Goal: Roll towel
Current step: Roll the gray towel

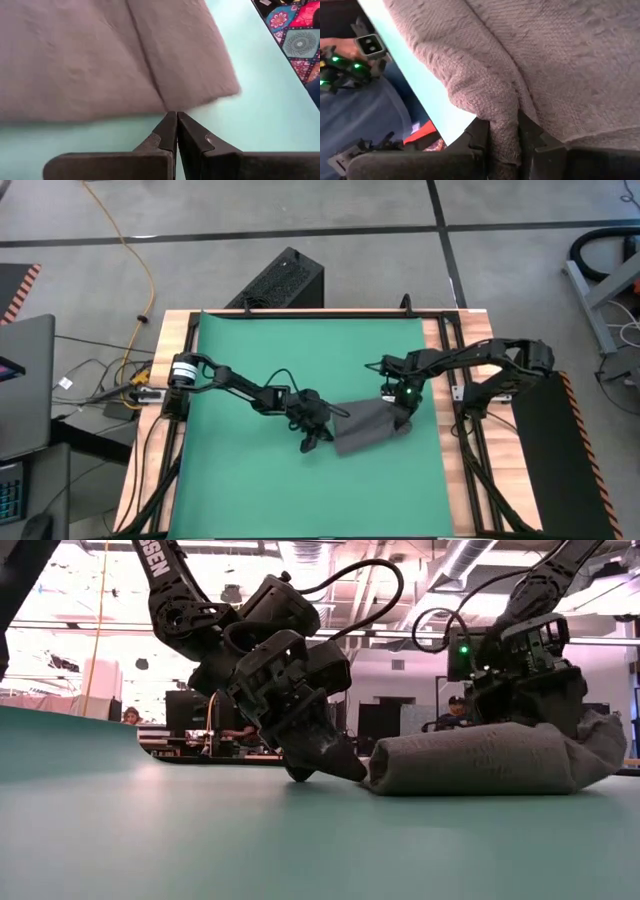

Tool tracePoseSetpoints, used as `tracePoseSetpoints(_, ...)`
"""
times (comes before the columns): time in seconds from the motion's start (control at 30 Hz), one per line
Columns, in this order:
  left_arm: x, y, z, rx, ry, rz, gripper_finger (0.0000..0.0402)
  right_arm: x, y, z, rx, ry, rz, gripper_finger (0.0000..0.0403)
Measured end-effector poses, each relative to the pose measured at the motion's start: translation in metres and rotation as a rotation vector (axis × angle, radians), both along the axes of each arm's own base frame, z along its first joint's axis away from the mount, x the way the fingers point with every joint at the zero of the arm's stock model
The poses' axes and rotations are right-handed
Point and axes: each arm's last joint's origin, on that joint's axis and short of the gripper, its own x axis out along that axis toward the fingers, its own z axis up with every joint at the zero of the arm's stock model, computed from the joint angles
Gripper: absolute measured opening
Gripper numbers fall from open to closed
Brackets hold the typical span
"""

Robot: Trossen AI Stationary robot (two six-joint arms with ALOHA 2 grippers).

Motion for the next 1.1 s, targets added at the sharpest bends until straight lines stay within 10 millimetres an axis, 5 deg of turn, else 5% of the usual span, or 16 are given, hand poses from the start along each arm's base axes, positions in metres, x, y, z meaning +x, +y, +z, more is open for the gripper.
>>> tracePoseSetpoints(0.27, 0.004, 0.000, 0.005, -0.027, 0.010, 0.030, 0.0000, -0.001, 0.001, -0.001, -0.042, 0.038, -0.012, 0.0067)
tracePoseSetpoints(0.47, 0.005, -0.002, 0.042, 0.007, -0.016, 0.027, 0.0000, -0.001, 0.000, -0.002, -0.058, 0.043, -0.013, 0.0067)
tracePoseSetpoints(0.77, 0.023, -0.012, 0.098, 0.322, -0.216, -0.130, 0.0000, -0.002, -0.002, -0.002, -0.050, 0.057, -0.033, 0.0067)
tracePoseSetpoints(1.1, 0.042, -0.024, 0.119, 0.475, -0.284, -0.101, 0.0000, 0.003, -0.016, -0.010, 0.021, -0.012, -0.059, 0.0067)
